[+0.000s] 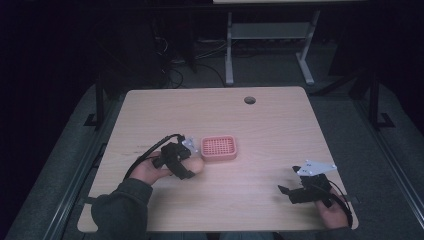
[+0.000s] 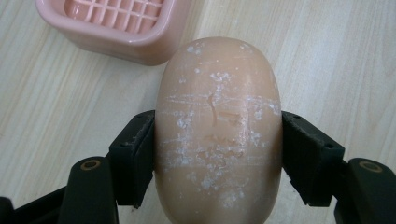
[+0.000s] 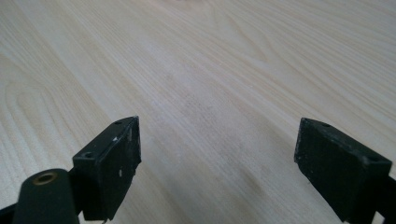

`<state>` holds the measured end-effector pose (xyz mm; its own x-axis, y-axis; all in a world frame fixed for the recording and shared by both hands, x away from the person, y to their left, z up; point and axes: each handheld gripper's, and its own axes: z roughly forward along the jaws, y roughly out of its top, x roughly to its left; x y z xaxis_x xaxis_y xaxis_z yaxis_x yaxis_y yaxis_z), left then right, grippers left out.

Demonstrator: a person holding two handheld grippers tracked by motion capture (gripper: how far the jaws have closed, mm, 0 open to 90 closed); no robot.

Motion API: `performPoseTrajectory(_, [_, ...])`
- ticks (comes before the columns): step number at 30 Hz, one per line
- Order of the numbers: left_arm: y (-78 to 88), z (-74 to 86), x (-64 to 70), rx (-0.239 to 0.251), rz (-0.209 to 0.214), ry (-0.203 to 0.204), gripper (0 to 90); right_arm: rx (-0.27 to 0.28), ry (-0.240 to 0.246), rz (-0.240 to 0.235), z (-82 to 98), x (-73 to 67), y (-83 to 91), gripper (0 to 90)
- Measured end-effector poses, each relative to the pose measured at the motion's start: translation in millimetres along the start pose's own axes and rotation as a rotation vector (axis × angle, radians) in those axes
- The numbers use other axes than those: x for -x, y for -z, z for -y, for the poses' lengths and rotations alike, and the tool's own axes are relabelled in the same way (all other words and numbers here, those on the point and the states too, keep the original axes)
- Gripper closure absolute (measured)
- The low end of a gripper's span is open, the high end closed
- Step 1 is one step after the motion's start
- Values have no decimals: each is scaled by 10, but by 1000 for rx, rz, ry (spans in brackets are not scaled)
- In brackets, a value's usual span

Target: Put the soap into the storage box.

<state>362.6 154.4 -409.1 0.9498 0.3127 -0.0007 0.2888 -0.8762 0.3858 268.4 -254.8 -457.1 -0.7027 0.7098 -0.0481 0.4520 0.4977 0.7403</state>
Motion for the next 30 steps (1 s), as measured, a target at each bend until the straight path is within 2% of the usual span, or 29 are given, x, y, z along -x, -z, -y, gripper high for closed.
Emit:
performPoseTrajectory(14, [33, -146, -64, 1, -1, -18, 323, 3, -4, -5, -3, -4, 11, 141])
performPoseTrajectory(30, [47, -268, -152, 6, -3, -14, 323, 3, -7, -3, -2, -8, 14, 141])
